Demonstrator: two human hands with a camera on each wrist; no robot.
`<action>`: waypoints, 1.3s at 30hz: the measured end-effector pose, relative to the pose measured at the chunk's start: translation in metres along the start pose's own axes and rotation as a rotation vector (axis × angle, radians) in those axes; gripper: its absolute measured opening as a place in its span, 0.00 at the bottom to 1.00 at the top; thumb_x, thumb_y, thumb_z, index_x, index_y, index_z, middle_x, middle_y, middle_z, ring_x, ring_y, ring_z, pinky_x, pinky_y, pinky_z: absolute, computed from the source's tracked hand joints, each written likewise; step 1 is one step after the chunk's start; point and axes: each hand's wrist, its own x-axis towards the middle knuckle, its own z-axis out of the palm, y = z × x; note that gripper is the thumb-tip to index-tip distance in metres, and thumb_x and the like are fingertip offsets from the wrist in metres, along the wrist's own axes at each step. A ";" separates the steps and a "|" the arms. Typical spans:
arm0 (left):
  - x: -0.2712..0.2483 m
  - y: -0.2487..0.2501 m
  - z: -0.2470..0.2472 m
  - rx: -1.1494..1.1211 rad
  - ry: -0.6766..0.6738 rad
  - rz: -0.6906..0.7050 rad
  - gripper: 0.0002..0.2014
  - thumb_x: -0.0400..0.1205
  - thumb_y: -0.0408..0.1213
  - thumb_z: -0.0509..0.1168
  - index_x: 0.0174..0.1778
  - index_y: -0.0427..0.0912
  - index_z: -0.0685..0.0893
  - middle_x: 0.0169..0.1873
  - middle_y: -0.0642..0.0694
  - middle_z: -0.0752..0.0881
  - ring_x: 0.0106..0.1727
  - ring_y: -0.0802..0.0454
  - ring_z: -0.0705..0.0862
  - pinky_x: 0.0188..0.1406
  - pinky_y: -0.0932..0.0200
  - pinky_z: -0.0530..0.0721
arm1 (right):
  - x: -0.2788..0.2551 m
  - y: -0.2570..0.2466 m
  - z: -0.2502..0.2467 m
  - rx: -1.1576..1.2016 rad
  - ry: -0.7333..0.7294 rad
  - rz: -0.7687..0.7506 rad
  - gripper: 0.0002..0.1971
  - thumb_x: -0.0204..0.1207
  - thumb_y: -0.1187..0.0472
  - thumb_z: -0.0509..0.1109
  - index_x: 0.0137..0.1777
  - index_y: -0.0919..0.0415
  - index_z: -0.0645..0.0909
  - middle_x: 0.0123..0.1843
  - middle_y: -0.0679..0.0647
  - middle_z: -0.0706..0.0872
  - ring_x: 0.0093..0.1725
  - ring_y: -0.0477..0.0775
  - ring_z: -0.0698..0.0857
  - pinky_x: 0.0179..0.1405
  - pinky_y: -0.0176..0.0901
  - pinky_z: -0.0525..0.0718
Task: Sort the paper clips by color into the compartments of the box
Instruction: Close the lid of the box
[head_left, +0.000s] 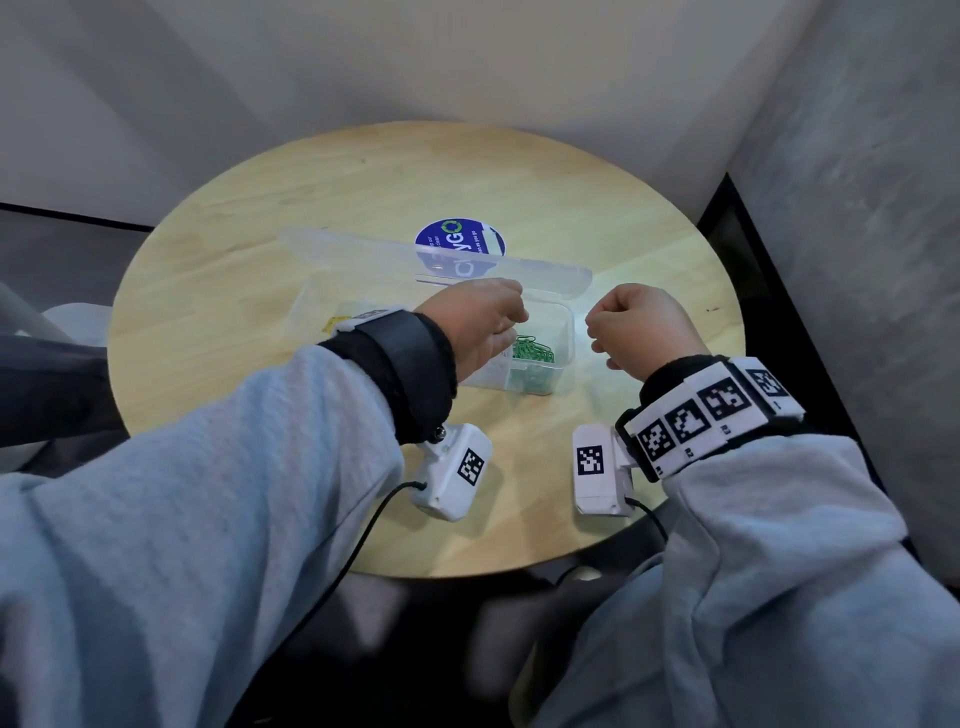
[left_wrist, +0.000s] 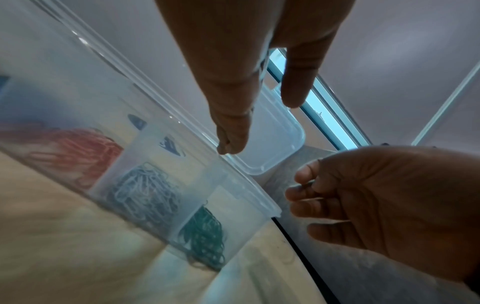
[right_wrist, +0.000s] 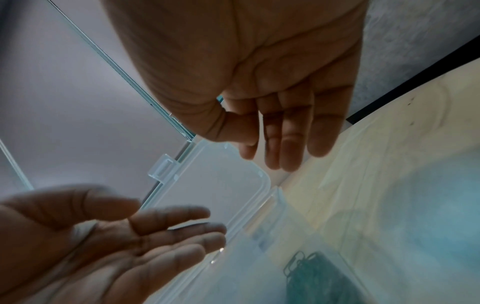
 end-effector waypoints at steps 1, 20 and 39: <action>-0.003 0.001 -0.005 0.001 0.018 0.003 0.15 0.81 0.20 0.54 0.56 0.38 0.80 0.50 0.42 0.76 0.59 0.49 0.77 0.60 0.61 0.77 | 0.001 0.000 0.000 -0.001 0.021 0.001 0.10 0.70 0.65 0.57 0.44 0.65 0.79 0.48 0.63 0.88 0.52 0.64 0.87 0.54 0.60 0.87; -0.041 0.043 -0.137 1.679 0.380 0.172 0.35 0.77 0.24 0.55 0.78 0.58 0.64 0.76 0.50 0.71 0.74 0.43 0.71 0.65 0.49 0.75 | -0.016 -0.016 0.028 -0.417 -0.022 -0.433 0.22 0.76 0.67 0.60 0.67 0.48 0.78 0.68 0.48 0.81 0.61 0.54 0.81 0.50 0.39 0.75; -0.048 0.012 -0.151 1.945 0.037 0.178 0.23 0.79 0.47 0.64 0.71 0.52 0.76 0.63 0.50 0.76 0.62 0.48 0.80 0.52 0.55 0.80 | -0.050 -0.015 0.034 -0.678 -0.277 -0.269 0.28 0.78 0.54 0.61 0.79 0.45 0.64 0.83 0.40 0.59 0.79 0.47 0.67 0.75 0.39 0.65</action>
